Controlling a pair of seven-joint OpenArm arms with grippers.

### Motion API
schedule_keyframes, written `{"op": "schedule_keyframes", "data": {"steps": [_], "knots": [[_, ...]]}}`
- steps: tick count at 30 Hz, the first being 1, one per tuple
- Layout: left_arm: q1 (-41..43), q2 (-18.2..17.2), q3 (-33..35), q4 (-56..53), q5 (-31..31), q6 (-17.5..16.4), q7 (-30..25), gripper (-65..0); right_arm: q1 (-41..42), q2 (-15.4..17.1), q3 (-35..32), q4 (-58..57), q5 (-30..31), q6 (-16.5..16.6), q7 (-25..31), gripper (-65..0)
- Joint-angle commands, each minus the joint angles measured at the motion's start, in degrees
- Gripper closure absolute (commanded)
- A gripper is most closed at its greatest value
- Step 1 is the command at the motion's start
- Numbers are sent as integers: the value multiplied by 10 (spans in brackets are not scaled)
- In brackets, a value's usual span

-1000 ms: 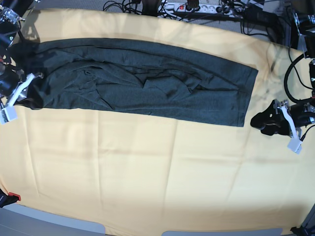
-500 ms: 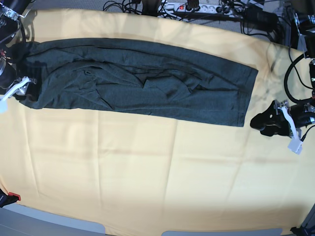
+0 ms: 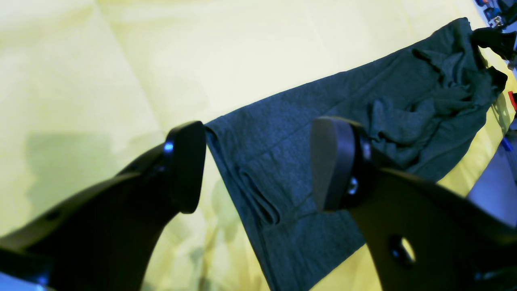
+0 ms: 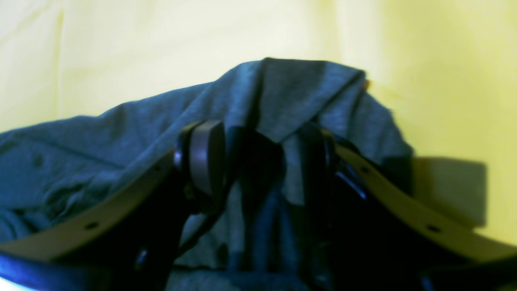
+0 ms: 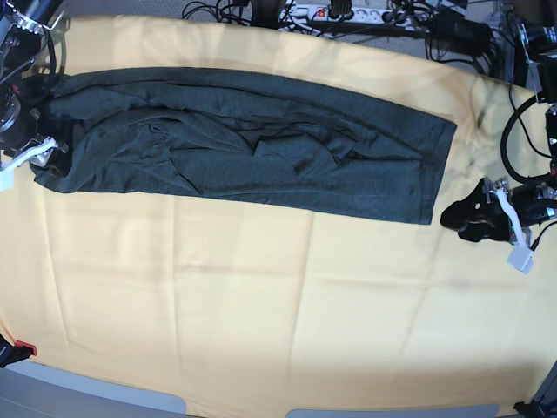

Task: Fold the T-shirt properly
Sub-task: 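Release the shirt end and hold its edge with the right gripper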

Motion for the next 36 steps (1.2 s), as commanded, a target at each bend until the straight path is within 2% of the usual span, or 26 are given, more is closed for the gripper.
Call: {"op": "schedule_keyframes", "data": {"steps": [1,5,14,18,22,28,33,36], "knots": [[-11,-10,-6,7,-17,-1,-10,-418,7,12,3,8,10,2,15,-310],[-11,-7,-6,7,-17,-1,-8,-418,6,11,-3,8,4,-17,24,-310],[-11,-7,-6,7,-19,-1,-6,-418,21,11,-53,8,-66,-41,43,-301],[-11,-10,-6,7,-19,-1,-6,-418,25,11,-53,8,-85,-41,53,-135],[-11,-9,-6,7,-20,-1,-7,-418,25,11,-53,8,-93,-34,53,-7],[-11,-10,-6,7,-19,-1,-7,-418,25,12,-53,8,-93,-31,49,0],[-11,-10,-6,7,-19,-1,-7,-418,24,13,-52,12,-90,-31,7,0],[-11,-10,-6,7,-19,-1,-7,-418,24,13,-52,13,-89,-10,-15,0]]}}
